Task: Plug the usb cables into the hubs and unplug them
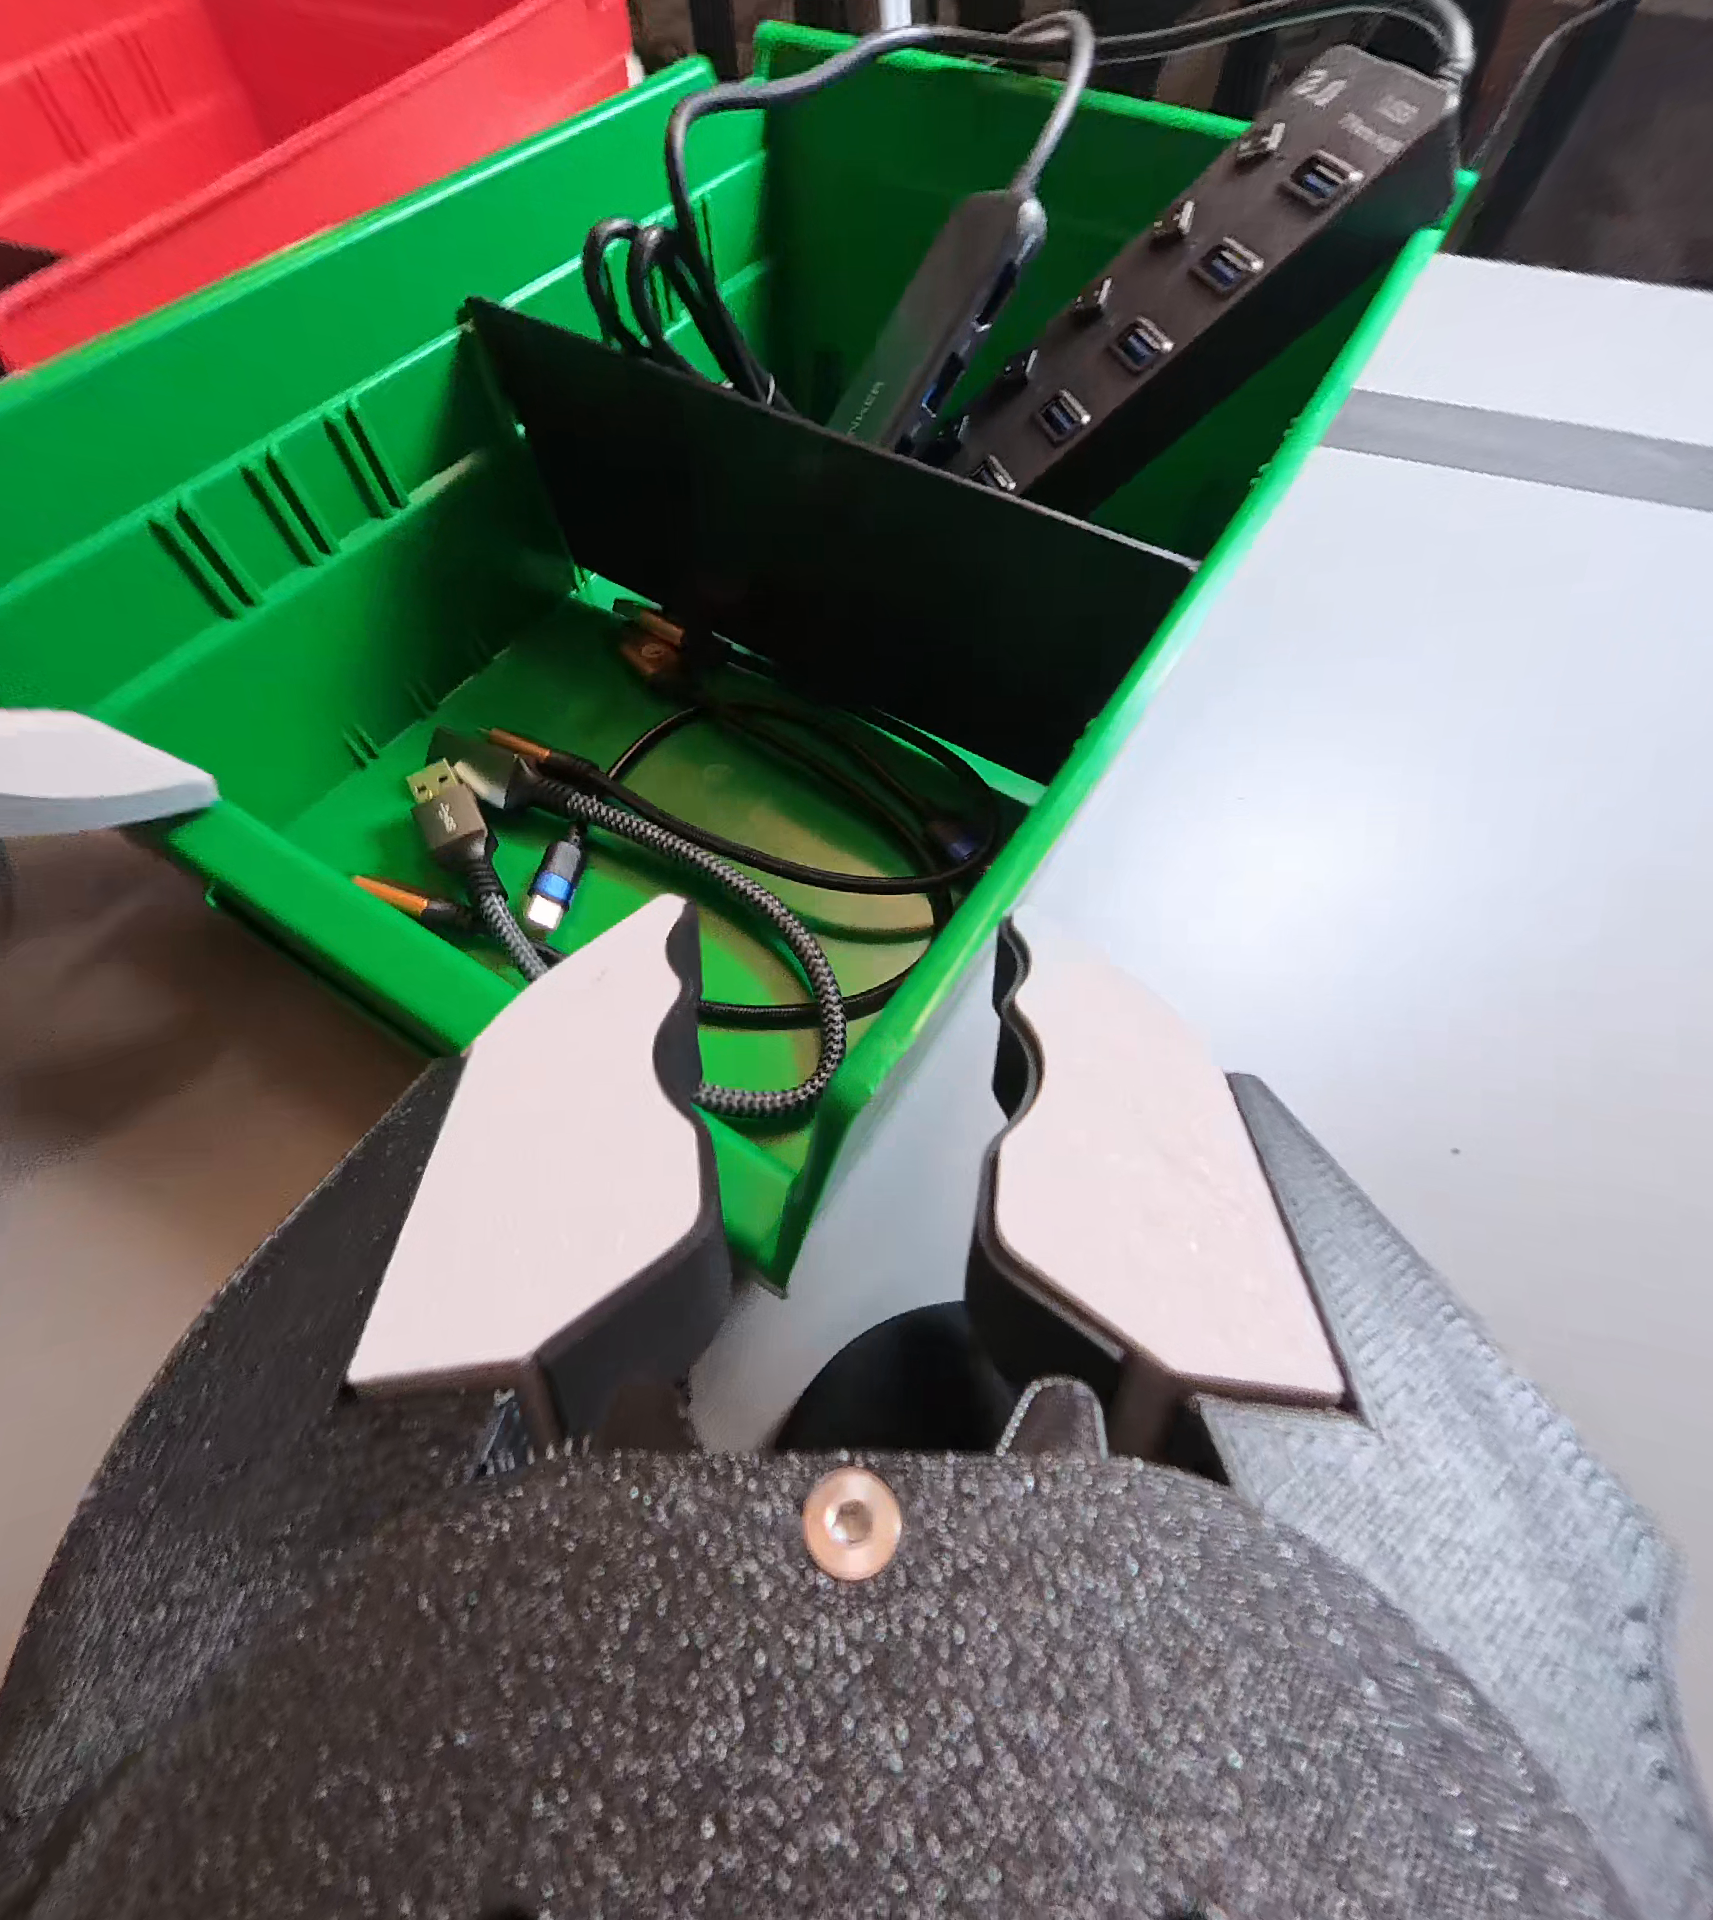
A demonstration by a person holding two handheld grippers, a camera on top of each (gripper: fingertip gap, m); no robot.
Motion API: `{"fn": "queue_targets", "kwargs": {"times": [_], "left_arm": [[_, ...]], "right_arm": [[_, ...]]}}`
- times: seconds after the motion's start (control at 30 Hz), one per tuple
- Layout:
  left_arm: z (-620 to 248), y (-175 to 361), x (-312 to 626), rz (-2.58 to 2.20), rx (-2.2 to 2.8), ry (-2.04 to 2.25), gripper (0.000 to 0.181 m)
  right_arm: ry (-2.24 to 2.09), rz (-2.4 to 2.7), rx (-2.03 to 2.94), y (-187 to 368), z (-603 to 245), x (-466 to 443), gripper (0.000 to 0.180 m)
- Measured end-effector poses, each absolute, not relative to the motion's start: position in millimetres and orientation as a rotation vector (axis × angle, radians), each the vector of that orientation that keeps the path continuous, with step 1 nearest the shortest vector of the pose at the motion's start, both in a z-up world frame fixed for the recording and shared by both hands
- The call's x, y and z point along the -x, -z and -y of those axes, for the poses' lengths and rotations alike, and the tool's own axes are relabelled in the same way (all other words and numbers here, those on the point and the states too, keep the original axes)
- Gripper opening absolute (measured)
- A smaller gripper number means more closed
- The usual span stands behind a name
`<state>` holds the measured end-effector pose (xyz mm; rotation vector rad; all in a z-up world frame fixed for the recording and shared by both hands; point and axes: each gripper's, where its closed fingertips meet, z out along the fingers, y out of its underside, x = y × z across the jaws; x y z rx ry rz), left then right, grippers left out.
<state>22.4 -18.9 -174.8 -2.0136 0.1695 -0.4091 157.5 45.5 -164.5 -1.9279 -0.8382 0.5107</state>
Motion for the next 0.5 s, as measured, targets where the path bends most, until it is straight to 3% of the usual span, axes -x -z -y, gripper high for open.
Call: {"fn": "queue_targets", "kwargs": {"times": [0.17, 0.27, 0.5], "left_arm": [[4.7, 167.0, -12.5, 0.042, 1.921, 0.368, 0.038], [-2.0, 162.5, -7.1, 0.114, 1.892, 0.364, 0.03], [-8.1, 161.2, -5.9, 0.187, 1.868, 0.378, 0.028]], "right_arm": [[-0.592, 0.714, 1.932, 159.4, -52.2, -160.8, 0.044], [-0.572, 0.649, 1.897, 153.0, -57.5, -166.2, 0.027], [-0.541, 0.615, 1.881, 151.1, -62.3, -168.6, 0.024]]}}
